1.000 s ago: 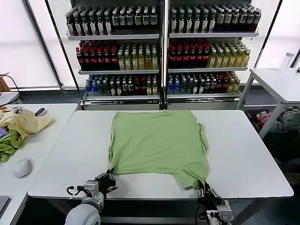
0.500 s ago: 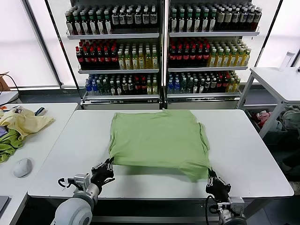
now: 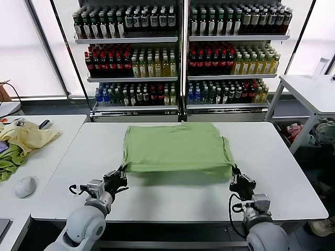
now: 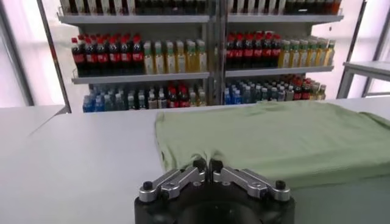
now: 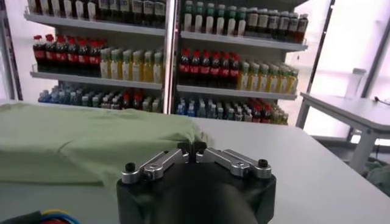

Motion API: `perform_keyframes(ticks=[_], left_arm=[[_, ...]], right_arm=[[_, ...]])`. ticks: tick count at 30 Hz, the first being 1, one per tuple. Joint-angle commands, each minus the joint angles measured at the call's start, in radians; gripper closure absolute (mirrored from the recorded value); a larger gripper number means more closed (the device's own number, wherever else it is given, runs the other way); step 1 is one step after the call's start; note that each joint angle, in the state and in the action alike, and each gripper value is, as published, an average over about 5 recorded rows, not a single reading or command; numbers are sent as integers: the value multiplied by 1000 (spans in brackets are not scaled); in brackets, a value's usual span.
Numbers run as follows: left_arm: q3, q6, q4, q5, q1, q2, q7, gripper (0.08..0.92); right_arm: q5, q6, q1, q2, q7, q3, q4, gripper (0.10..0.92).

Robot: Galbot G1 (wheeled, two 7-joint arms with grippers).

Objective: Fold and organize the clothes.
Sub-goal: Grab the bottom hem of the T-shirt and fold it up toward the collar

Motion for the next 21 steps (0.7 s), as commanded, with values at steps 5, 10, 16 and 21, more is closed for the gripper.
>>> perform_keyframes(ticks=[5, 10, 16, 21], left_arm=[[102, -19, 210, 98, -165, -12, -24, 893], [121, -27, 259, 138, -189, -32, -30, 893], [139, -30, 311, 176, -219, -55, -34, 893], [145, -33, 332, 190, -232, -71, -34, 846]], right_arm=[[-17, -11, 197, -16, -4, -89, -201, 894], [-33, -14, 248, -1, -4, -124, -256, 894], [-56, -11, 265, 16, -6, -149, -294, 894], [-81, -1, 273, 22, -11, -159, -313, 894]])
